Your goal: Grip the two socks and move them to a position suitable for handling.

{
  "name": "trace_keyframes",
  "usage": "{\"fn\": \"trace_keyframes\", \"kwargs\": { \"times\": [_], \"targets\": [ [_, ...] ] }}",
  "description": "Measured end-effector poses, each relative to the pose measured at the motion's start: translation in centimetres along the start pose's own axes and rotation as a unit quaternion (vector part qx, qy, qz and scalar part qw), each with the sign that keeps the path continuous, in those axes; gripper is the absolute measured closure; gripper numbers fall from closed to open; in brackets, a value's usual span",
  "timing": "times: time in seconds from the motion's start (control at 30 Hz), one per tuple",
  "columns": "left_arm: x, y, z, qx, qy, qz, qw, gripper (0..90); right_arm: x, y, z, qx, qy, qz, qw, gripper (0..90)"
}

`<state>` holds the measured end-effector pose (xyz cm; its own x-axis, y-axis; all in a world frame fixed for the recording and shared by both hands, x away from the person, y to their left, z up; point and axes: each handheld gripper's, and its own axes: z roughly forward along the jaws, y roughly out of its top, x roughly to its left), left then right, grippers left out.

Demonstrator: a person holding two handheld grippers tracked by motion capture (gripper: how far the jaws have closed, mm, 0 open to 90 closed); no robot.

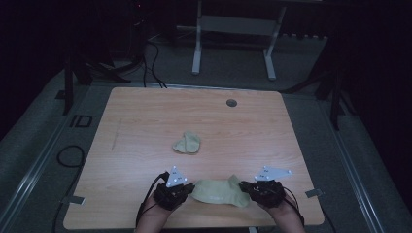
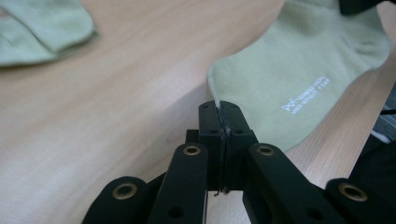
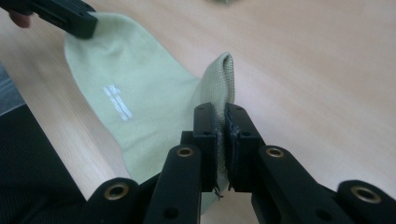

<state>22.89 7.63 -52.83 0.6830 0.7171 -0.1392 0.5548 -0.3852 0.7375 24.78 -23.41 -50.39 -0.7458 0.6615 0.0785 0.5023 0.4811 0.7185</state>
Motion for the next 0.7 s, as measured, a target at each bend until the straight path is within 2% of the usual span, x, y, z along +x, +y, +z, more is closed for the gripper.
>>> {"fn": "trace_keyframes", "kwargs": {
  "times": [0.13, 0.17, 0.3, 0.37, 0.43, 0.5, 0.57, 0.63, 0.67, 0.7],
  "targets": [
    [-0.4, -1.2, 1.4, 0.018, -0.008, -0.014, 0.9997, 88.6, -0.3, -1.9, 1.3, 0.025, -0.001, 0.019, 0.9995, 83.7],
    [-0.5, -1.4, 1.6, 0.019, -0.004, -0.013, 0.9997, 88.6, -0.5, -2.4, 1.6, 0.032, 0.001, 0.022, 0.9993, 83.7],
    [-0.8, -2.3, 2.4, 0.034, -0.004, -0.013, 0.9993, 88.6, -1.0, -3.1, 2.2, 0.041, -0.004, 0.030, 0.9987, 83.7],
    [-0.8, -2.3, 2.4, 0.034, -0.004, -0.013, 0.9993, 88.6, -1.1, -3.2, 2.3, 0.042, -0.005, 0.031, 0.9986, 83.7],
    [-0.9, -2.7, 2.6, 0.043, -0.018, -0.015, 0.9988, 86.9, -1.1, -3.3, 2.7, 0.051, -0.006, 0.028, 0.9983, 81.7],
    [-0.9, -2.5, 2.2, 0.028, -0.009, -0.012, 0.9995, 71.1, -1.0, -3.3, 2.6, 0.054, -0.011, 0.023, 0.9982, 69.2],
    [-0.9, -2.3, 1.7, 0.015, 0.001, -0.008, 0.9999, 64.6, -0.9, -3.0, 2.1, 0.040, -0.021, 0.019, 0.9988, 62.3],
    [-1.1, -2.0, 1.1, -0.004, 0.000, -0.001, 1.0000, 65.3, -0.6, -2.5, 1.4, 0.024, -0.023, 0.015, 0.9993, 62.6],
    [-1.3, -1.8, 0.8, -0.011, 0.004, 0.005, 0.9999, 67.8, -0.5, -2.3, 1.1, 0.017, -0.021, 0.015, 0.9995, 66.5],
    [-1.5, -1.6, 0.6, -0.016, 0.002, 0.009, 0.9998, 74.3, -0.2, -2.1, 0.8, 0.010, -0.018, 0.011, 0.9997, 69.7]
  ]
}}
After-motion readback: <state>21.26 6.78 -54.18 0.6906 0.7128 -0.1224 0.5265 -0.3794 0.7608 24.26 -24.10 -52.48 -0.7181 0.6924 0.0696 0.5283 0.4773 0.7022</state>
